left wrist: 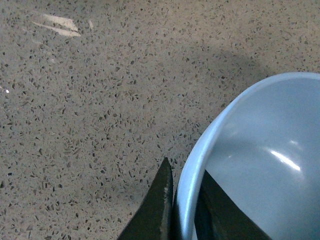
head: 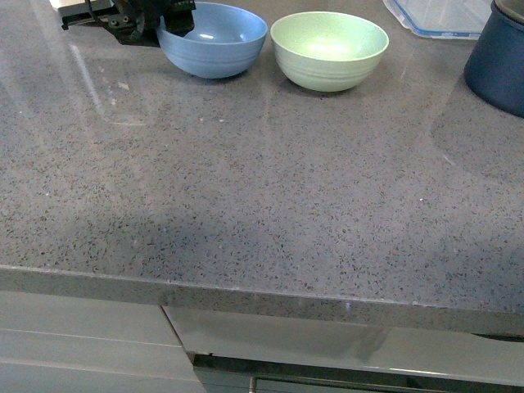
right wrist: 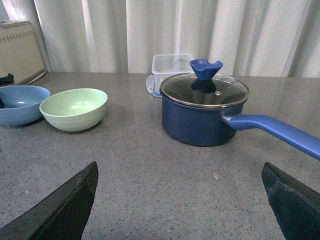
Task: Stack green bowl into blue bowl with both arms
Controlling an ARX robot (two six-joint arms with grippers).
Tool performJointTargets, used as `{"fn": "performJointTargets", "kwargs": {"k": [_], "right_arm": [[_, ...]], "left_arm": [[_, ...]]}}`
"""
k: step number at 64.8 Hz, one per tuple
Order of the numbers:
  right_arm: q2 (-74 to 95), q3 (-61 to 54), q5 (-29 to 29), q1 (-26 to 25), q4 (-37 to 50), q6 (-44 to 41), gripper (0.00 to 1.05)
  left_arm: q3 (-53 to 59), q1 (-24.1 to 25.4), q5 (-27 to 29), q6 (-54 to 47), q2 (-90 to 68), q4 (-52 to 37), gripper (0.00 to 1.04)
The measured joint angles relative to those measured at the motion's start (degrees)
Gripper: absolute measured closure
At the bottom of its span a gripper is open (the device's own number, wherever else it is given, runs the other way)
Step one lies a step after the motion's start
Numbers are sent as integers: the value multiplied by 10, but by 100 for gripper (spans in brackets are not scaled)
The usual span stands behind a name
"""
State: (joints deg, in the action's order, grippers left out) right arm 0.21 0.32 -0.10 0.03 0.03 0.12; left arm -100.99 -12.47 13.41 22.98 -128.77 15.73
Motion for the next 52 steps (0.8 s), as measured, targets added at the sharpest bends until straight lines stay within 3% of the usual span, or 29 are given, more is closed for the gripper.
{"fn": "performJointTargets", "kwargs": {"k": [7,21,30,40,52], "right_arm": [[0,0,0,0,0,0,10],[0,0,0,0,0,0,10],[0,0,0,0,0,0,10],[0,0,0,0,0,0,10],[0,0,0,0,0,0,10]], "left_arm": [[-4,2,3,1,-3,4,73],[-9,5,21,-18,15,-12,28],[11,9,30,-23,57,-24,7],[81,13,46,-30,137,-47,7],[250,8,82,-70,276,-74,7]]}}
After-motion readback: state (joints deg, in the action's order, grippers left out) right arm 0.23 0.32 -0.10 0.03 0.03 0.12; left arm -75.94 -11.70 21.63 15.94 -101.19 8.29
